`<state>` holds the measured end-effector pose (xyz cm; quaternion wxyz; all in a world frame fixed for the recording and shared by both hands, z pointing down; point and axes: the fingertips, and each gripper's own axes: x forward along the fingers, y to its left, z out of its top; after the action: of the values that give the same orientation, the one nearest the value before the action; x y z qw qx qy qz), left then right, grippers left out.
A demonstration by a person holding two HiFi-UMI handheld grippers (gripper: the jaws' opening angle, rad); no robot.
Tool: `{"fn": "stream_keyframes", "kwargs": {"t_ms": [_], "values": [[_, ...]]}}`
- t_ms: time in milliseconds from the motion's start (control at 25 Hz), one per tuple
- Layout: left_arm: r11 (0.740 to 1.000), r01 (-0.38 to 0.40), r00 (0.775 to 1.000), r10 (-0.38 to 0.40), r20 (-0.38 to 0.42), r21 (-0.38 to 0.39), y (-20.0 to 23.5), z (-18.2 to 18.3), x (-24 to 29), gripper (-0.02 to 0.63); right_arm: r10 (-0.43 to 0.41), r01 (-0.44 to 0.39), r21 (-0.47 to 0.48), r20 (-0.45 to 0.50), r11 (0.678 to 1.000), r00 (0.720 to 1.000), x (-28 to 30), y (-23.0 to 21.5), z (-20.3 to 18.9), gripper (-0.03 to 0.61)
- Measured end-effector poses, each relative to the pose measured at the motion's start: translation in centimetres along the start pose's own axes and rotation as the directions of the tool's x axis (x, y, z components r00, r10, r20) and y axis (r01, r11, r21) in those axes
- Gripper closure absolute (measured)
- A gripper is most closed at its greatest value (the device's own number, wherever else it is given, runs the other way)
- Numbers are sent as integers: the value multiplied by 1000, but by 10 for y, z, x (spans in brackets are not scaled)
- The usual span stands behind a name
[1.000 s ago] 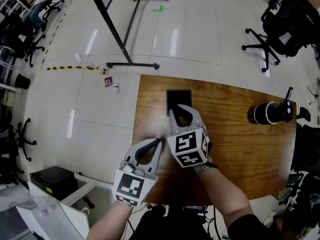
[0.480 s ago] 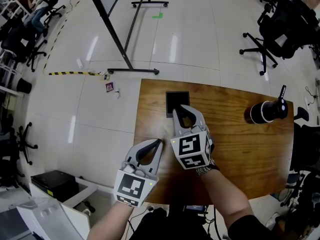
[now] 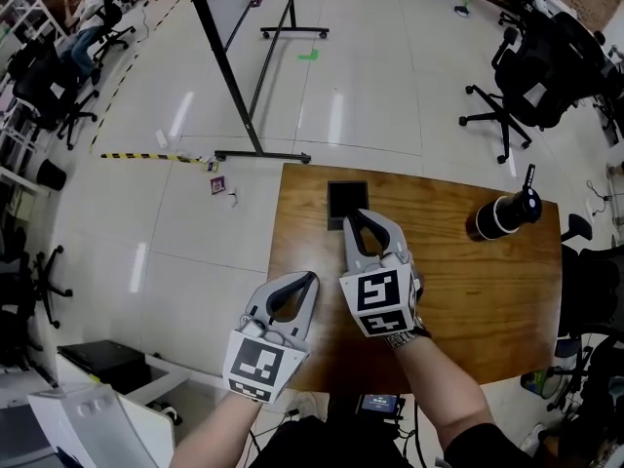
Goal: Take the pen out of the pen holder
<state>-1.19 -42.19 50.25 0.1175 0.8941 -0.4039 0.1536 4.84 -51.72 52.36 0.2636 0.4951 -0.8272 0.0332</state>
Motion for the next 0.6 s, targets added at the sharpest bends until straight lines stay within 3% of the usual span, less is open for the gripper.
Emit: {"fn": "stream_keyframes", "kwargs": {"t_ms": [600], "values": [[998,2,994,-9,105,66,-48,29,-95,609,-47,50,-32,91,998,995,-118,47,41,534]]}}
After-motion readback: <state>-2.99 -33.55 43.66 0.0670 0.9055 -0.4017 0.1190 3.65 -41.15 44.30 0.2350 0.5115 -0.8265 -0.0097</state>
